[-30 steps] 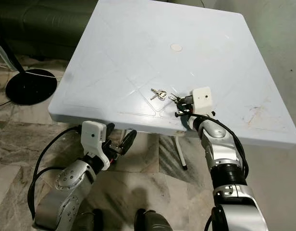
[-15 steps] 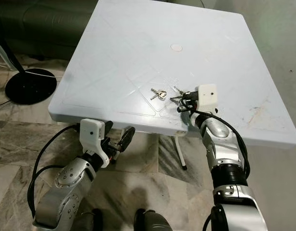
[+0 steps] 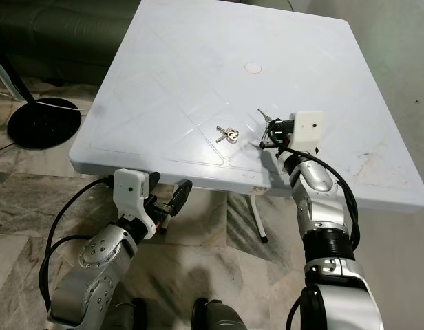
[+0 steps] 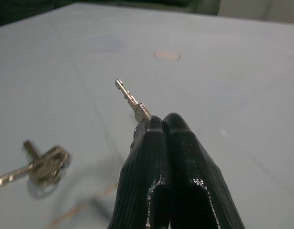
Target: Hang keys on a hook
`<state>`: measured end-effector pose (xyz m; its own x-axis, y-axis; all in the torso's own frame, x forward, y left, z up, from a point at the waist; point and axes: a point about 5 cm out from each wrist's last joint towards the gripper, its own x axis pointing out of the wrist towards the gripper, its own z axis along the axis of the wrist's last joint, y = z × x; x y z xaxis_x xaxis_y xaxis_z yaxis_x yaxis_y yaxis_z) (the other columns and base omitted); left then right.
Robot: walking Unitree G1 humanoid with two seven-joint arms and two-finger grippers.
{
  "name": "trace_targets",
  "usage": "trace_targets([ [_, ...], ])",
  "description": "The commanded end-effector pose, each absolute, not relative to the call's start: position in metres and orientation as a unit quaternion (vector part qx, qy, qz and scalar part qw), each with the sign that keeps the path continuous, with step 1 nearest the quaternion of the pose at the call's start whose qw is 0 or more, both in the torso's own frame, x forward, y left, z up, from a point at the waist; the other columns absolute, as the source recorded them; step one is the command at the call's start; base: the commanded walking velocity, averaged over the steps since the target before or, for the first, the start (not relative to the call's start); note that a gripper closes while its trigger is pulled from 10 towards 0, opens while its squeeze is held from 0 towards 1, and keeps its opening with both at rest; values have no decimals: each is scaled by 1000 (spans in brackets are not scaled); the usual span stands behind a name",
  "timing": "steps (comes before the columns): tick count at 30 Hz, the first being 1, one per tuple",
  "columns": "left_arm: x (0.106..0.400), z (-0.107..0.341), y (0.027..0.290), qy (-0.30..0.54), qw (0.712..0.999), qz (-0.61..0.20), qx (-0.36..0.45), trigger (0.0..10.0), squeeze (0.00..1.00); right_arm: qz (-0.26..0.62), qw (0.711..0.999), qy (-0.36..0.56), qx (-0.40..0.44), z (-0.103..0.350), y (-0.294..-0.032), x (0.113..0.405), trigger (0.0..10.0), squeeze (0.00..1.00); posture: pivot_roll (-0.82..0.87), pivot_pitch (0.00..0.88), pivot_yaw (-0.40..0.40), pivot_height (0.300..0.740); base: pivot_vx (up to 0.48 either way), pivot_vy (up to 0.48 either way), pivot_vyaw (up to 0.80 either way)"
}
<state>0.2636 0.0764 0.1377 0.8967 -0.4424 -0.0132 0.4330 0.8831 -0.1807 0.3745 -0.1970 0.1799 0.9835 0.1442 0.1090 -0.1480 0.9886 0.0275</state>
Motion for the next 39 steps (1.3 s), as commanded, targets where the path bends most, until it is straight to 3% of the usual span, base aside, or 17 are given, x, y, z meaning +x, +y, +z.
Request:
trace_targets([
  [1,265,135,75,31,970,-223,-88,10000,0,57,996,-62,20,184,-202,376,0,0,41,186,-155,740,0,0,0],
  [7,274,140,79,17,974,-209,-89,10000,0,37,994,-106,-1,193,-201,371,0,0,47,148,-152,740,0,0,0],
  [8,276,141,79,14,974,-206,-89,10000,0,39,993,-114,-1,194,-200,369,353,0,48,140,-151,740,0,0,0],
  [9,280,143,81,8,976,-198,-90,10000,0,48,991,-122,-6,195,-197,366,9882,0,48,123,-148,740,0,0,0],
  [23,312,160,108,-40,985,-115,-120,10000,0,28,977,-210,19,197,-187,328,10000,0,41,35,-133,740,0,0,0],
  [32,320,166,113,-67,983,-112,-129,10000,0,35,981,-186,51,185,-183,309,10000,0,31,10,-127,740,0,0,0],
  [39,310,153,116,-70,982,-116,-130,10000,0,39,988,-140,47,159,-178,295,10000,0,33,20,-123,740,0,0,0],
])
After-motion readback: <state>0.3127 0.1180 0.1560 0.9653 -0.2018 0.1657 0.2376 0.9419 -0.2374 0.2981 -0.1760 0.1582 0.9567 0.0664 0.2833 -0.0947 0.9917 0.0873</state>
